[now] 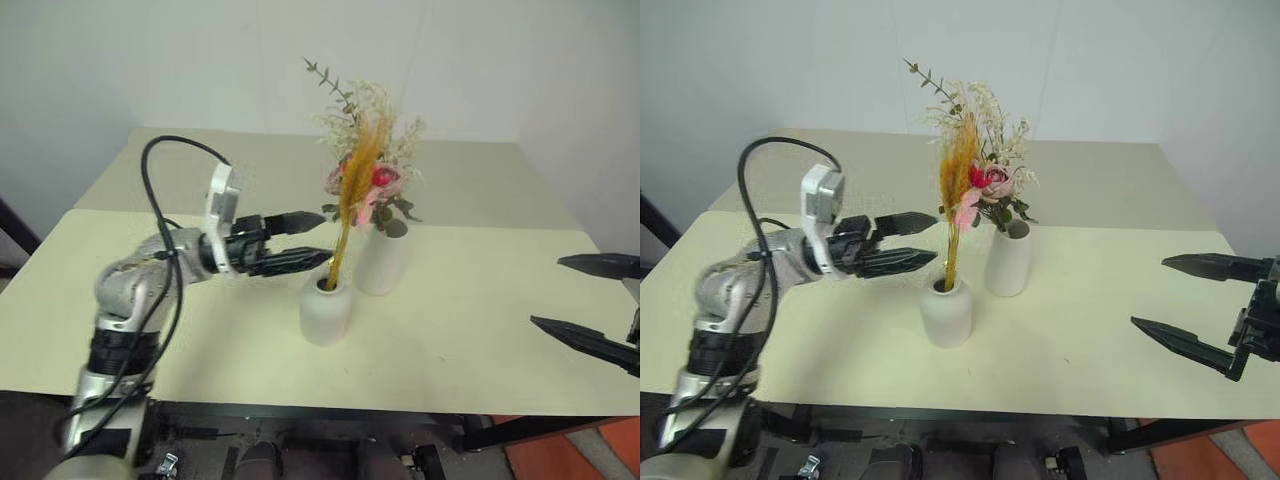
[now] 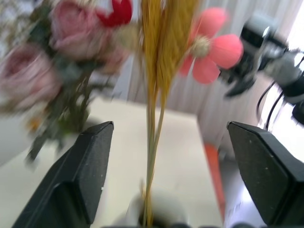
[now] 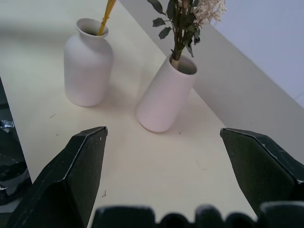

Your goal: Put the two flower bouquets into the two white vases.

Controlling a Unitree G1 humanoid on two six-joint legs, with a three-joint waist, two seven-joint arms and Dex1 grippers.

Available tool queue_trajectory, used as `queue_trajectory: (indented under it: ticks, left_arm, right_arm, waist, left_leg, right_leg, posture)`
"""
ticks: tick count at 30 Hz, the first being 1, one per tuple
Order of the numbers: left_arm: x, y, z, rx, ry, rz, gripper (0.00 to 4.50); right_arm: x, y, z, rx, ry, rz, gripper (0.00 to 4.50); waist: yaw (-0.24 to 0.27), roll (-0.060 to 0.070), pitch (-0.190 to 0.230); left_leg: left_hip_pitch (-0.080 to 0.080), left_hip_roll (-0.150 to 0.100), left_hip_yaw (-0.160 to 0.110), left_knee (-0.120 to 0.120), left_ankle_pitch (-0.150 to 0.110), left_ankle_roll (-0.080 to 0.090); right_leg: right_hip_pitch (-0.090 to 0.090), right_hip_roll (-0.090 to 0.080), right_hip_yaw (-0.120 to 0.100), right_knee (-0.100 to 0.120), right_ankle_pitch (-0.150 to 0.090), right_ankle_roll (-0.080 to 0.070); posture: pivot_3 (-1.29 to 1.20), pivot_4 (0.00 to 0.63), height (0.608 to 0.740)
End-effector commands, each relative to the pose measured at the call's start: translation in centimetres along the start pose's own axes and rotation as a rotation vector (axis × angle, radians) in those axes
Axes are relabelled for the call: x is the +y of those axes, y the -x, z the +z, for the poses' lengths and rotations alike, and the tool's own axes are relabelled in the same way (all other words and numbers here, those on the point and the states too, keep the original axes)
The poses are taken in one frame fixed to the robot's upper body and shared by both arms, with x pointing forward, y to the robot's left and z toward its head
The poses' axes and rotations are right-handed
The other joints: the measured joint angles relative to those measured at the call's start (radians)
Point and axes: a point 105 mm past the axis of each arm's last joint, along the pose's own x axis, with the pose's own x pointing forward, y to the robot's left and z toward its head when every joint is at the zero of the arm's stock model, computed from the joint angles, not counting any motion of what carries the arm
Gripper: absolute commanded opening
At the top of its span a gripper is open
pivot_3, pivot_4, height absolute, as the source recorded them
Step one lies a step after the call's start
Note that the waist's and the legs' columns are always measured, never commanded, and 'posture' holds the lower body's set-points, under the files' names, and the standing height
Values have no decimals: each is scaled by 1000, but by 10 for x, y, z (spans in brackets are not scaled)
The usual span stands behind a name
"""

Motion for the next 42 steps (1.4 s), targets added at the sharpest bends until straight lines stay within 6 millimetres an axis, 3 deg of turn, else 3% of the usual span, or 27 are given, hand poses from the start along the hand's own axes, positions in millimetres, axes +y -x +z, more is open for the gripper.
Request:
queue_trajectory:
  ticks: [1, 7, 11, 16, 22, 42]
  left_arm:
    - [1, 28, 25, -12, -107, 68, 3978]
    - [2, 72, 41, 146, -289, 268, 3978]
    - [-8, 102, 46, 246, -315, 358, 3978]
    - [-14, 123, 56, 272, -363, 460, 3978]
    - [-25, 127, 71, 218, -417, 484, 3978]
    - [-23, 140, 67, 260, -447, 531, 3978]
  right_arm:
    - [-6, 2, 7, -3, 48, -20, 4500]
    - [-13, 3, 4, 13, 42, -22, 4500]
    - [-21, 7, 0, 35, 35, -34, 4500]
    - [-31, 10, -6, 64, 34, -47, 4500]
    - [-39, 8, -9, 93, 42, -40, 4500]
    - [-43, 7, -7, 103, 63, -42, 4500]
  waist:
    - [0, 0, 0]
    - [0, 0, 0]
    - [-6, 0, 0]
    - [-5, 0, 0]
    - [-8, 0, 0]
    - [-11, 0, 0]
  left_leg:
    - [0, 0, 0, 0, 0, 0]
    - [0, 1, 1, 0, 0, 0]
    - [0, 2, 2, -1, 0, 0]
    - [0, 4, 3, -1, 0, 0]
    - [0, 6, 5, -1, 0, 0]
    - [0, 7, 6, -2, 0, 0]
  right_leg:
    - [0, 0, 0, 0, 0, 0]
    - [0, 0, 0, 0, -1, -1]
    - [-1, 0, 0, -1, -1, -2]
    - [-1, 0, -2, -1, -1, -3]
    - [-2, 1, -2, -1, -2, -4]
    - [-3, 1, -2, 0, -2, -5]
  posture:
    - [0, 150, 740]
    - [0, 150, 740]
    - [0, 150, 740]
    - [0, 150, 740]
    - [0, 150, 740]
    - [0, 150, 740]
